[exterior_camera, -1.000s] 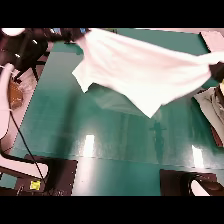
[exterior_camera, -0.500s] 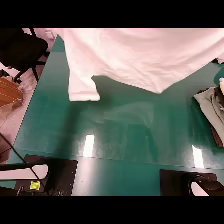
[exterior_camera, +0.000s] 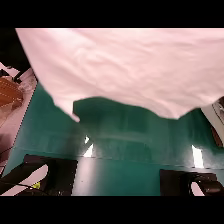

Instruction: Fold the shirts.

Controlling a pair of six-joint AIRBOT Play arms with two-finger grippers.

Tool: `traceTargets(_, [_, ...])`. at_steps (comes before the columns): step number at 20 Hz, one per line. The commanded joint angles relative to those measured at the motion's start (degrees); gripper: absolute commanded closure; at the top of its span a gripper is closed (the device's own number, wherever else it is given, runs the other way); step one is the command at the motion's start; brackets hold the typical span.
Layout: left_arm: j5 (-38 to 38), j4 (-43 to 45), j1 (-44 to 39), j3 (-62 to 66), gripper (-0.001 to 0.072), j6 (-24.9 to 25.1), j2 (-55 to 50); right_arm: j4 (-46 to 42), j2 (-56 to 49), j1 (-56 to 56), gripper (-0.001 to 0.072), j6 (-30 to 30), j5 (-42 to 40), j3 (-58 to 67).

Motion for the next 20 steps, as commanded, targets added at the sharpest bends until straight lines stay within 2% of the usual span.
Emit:
traceTargets(1, [-1.81, 2.27, 0.04, -5.18, 0.0682, -2.38, 2.45, -1.97, -2.27, 0.0, 0.0695, 5.51, 7.93, 0.31])
traceTargets(4, [0.7, -0.09, -0.15, -20.79, 0.0682, -1.36, 2.34, 2.36, -14.62, 0.28, 0.0695, 4.72, 13.9, 0.26])
traceTargets(6, [7.72, 1.31, -3.02, -33.99, 0.0682, 0.35, 2.32, 1.88, -23.56, 1.66, 0.0695, 3.21, 14.16, -0.87])
traceTargets(8, [17.46, 1.86, -7.15, -46.18, 0.0682, 1.84, 1.7, 2.19, -32.33, 1.66, 0.0695, 1.6, 13.42, -3.13])
traceTargets(10, [32.44, 1.92, -11.61, -55.49, 0.0681, 4.46, -1.14, 2.14, -41.64, 1.2, 0.0695, -0.02, 8.87, -4.96])
traceTargets(13, [51.71, 2.64, -15.82, -59.34, 0.0681, 7.43, -9.44, 2.34, -54.71, -0.94, 0.0695, 1.07, 0.79, -4.15])
traceTargets(15, [63.78, 2.27, -16.35, -59.21, 0.0681, 7.34, -16.09, 2.16, -61.79, -2.1, 0.0695, 3.96, -1.01, -0.74])
traceTargets(17, [67.98, 2.21, -15.91, -58.05, 0.0681, 6.58, -20.87, 2.25, -65.88, -2.82, 0.0695, 5.73, 0.35, 2.36])
traceTargets(19, [67.6, 2.32, -15.82, -57.05, 0.068, 6.67, -23.58, 2.29, -66.99, -2.95, 0.068, 5.79, 2.69, 5.01])
traceTargets(20, [67.25, 2.67, -15.67, -56.85, 0.0592, 6.67, -23.93, 2.27, -66.58, -3.5, 0.0567, 5.49, 4.17, 6.19])
